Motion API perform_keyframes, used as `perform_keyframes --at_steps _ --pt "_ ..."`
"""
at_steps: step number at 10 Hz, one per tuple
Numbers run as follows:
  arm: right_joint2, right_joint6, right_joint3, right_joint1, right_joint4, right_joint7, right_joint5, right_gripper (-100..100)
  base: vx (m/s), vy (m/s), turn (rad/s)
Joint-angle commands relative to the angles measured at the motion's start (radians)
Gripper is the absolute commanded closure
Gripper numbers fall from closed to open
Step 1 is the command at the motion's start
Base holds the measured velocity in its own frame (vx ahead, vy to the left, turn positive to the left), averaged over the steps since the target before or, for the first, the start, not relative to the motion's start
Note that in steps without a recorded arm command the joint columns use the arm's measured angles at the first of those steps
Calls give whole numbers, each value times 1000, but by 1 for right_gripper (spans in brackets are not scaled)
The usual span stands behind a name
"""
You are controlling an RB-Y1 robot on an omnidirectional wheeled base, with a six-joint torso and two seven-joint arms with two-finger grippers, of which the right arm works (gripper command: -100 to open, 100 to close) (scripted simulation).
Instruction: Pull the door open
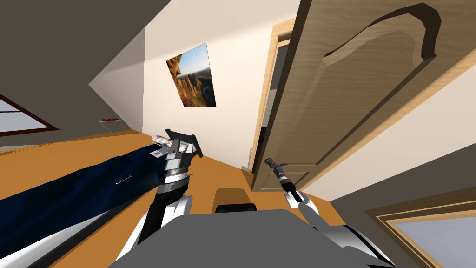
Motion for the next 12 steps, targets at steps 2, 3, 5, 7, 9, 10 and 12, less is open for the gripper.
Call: perform_keyframes --at_steps 2,3,5,7,9,10,12 --pt "-17 -26 30 20 -19 -33 19 100 -210 -81 53" --pt "-13 -19 24 13 -10 -26 15 100 -89 -38 14" --pt "-33 -62 38 39 -5 -52 24 100 -163 -49 133" --pt "-45 -83 44 50 -4 -65 28 100 -133 -47 65" --pt "-69 -130 57 76 -1 -91 37 100 -162 -80 131" --pt "-81 -152 63 88 0 -104 41 100 -192 -131 179" --pt "-102 -193 74 110 2 -127 49 100 -207 -92 133"
